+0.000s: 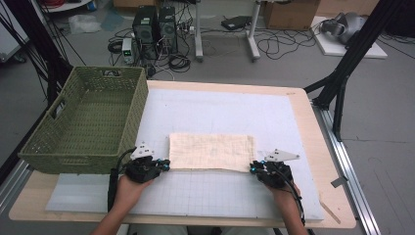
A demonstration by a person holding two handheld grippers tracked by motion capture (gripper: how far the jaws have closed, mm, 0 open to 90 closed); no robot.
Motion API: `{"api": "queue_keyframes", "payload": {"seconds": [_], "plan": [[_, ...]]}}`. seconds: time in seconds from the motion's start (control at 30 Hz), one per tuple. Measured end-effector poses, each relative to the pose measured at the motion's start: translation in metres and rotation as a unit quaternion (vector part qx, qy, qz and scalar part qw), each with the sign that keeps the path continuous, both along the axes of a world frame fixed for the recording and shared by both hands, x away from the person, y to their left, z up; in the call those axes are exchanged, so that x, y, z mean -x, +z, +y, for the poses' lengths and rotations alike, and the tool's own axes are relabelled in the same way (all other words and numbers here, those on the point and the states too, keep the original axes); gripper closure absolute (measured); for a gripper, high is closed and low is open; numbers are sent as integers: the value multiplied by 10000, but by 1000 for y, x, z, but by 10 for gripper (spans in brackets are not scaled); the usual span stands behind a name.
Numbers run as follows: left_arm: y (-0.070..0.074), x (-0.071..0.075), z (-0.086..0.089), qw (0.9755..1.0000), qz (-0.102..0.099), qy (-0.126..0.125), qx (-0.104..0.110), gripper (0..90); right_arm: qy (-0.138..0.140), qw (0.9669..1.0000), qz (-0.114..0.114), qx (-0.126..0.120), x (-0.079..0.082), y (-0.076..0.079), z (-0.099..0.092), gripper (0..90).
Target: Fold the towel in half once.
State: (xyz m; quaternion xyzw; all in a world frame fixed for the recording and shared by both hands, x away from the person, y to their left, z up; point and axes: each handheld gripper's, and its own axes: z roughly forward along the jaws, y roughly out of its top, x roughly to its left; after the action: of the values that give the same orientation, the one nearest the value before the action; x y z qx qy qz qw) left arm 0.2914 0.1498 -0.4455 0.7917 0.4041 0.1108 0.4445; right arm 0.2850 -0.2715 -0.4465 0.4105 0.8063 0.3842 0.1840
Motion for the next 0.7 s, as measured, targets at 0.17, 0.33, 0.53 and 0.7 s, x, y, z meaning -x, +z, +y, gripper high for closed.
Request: {"api": "queue_keyframes", "payload": {"seconds": [0.17, 0.33, 0.53, 0.7], "plan": [[0, 0, 0, 9999, 80, 40, -88, 858, -47, 9998, 94, 138, 1, 2, -1, 806], [2, 1, 1, 9997, -12, 95, -211, 833, -21, 9995, 143, 297, 3, 5, 0, 745], [11, 1, 7, 9982, -557, 223, -60, 669, -61, 10000, -51, 29, 8, 11, -12, 624], [11, -4, 8, 9902, -1361, -116, 279, 586, -277, 9990, -304, -182, 12, 18, -21, 493]]}}
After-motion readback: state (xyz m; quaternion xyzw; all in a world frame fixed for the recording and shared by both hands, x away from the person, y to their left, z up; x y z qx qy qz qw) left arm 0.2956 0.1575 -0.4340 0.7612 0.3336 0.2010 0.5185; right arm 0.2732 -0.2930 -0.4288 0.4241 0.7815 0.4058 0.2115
